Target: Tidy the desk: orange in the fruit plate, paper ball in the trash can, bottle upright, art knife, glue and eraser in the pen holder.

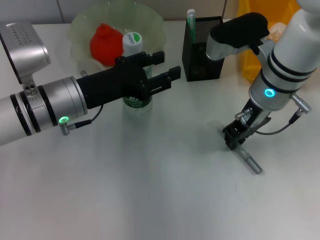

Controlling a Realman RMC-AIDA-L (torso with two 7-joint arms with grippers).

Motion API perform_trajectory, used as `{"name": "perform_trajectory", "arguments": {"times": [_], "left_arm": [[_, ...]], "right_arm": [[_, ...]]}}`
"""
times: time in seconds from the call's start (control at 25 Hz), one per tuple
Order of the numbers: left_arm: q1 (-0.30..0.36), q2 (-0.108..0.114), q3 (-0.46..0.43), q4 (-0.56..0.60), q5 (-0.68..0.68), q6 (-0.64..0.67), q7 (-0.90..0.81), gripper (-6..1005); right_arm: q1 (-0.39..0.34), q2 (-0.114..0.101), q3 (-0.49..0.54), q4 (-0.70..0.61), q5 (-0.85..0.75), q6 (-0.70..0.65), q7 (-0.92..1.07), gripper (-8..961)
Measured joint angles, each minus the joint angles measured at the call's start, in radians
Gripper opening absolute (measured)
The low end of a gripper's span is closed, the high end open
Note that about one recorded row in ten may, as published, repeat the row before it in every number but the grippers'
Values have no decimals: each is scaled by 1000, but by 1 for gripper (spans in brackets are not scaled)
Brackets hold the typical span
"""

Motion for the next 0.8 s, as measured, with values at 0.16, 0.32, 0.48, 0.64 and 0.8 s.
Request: {"name": "perform_trajectory", "arguments": {"times": [0.16, 0.32, 0.48, 0.64, 0.8], "left_arm": [[0, 0, 0, 0, 0, 1, 0, 604], [3, 0, 0, 0, 0, 1, 0, 604], [4, 0, 0, 0, 0, 1, 0, 605], [6, 2, 0, 0, 0, 3, 0, 605], [6, 2, 0, 2, -1, 4, 0, 605]], "right_arm": [[-28, -5, 8, -52, 0, -1, -4, 172], [-109, -9, 81, -222, 0, -11, -17, 168], [-186, -10, 159, -388, 0, 7, -30, 167], [-258, -7, 216, -524, 31, 87, -52, 166], [-296, -6, 244, -510, 185, 303, -169, 166]]}}
